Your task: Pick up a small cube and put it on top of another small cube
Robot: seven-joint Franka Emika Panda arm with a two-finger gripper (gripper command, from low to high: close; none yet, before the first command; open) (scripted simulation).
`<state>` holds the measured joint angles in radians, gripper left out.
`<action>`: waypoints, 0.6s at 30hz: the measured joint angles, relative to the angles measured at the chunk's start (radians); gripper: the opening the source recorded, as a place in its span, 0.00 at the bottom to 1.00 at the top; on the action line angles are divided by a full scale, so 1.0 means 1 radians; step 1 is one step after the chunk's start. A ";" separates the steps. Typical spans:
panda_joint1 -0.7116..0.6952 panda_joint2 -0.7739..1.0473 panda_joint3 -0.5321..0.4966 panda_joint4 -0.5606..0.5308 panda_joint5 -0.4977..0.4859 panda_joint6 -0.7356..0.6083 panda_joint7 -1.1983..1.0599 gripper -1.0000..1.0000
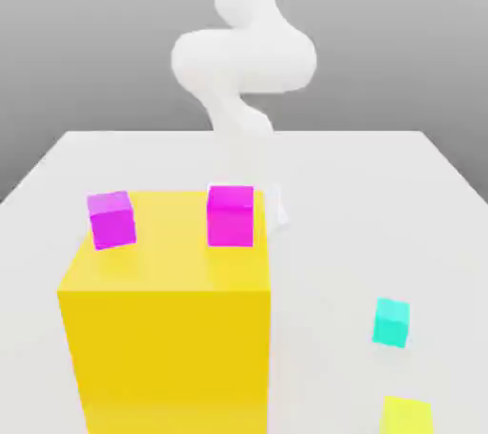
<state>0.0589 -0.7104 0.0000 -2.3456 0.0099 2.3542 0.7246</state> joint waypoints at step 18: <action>0.366 0.661 0.101 -0.333 0.023 0.398 -0.518 0.50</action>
<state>0.4252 -0.0499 0.1006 -2.6787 0.0331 2.7525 0.2064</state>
